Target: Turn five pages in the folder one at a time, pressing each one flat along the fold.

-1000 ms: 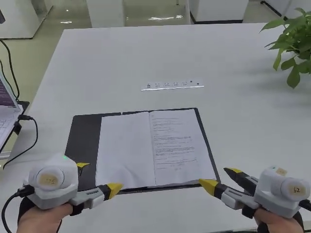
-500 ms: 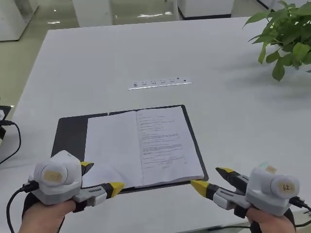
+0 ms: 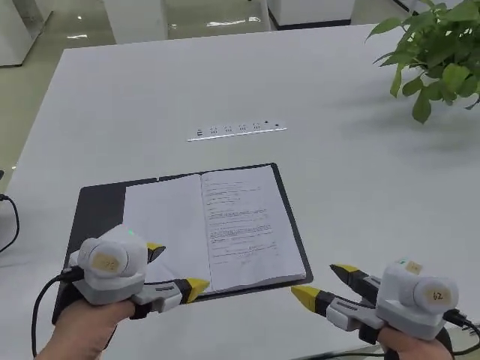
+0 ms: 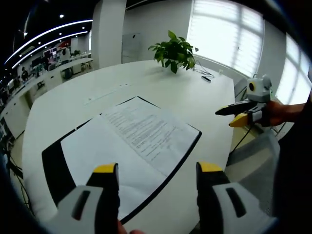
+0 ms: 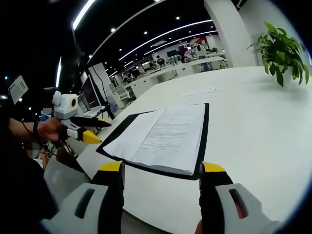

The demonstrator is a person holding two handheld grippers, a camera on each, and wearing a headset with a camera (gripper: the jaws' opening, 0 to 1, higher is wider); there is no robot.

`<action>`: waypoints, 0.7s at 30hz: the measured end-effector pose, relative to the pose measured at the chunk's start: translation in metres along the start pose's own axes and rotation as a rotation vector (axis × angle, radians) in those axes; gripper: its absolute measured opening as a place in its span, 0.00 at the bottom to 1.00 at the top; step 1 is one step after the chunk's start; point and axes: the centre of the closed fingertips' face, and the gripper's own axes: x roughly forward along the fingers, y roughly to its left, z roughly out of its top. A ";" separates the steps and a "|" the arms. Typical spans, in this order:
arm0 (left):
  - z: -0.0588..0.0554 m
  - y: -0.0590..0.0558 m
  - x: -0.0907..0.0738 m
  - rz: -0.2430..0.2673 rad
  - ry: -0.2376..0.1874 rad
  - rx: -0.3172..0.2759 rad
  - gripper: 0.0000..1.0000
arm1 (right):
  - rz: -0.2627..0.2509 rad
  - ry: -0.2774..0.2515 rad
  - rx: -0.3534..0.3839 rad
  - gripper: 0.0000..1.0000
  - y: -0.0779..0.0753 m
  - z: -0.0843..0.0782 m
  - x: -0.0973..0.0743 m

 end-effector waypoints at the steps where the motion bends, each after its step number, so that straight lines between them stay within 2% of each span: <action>1: 0.001 0.000 0.001 -0.002 0.001 0.002 0.64 | 0.002 0.006 -0.003 0.61 0.000 -0.001 0.000; 5: 0.005 0.000 0.013 -0.009 0.015 0.017 0.62 | 0.004 0.016 -0.001 0.61 -0.002 -0.004 0.002; 8: 0.012 -0.001 0.024 -0.016 0.010 -0.005 0.62 | 0.002 0.021 0.007 0.62 -0.002 -0.005 0.003; 10: 0.020 -0.006 0.031 -0.031 0.004 -0.011 0.62 | 0.003 0.025 0.009 0.62 -0.003 -0.007 0.003; 14: 0.028 -0.015 0.048 -0.062 0.024 0.035 0.62 | 0.000 0.030 0.019 0.61 -0.007 -0.009 0.002; 18: 0.032 -0.019 0.070 -0.092 0.038 0.012 0.61 | -0.007 0.033 0.033 0.61 -0.011 -0.009 0.000; 21: 0.037 -0.027 0.078 -0.105 0.039 -0.006 0.62 | -0.013 0.032 0.039 0.61 -0.013 -0.009 -0.001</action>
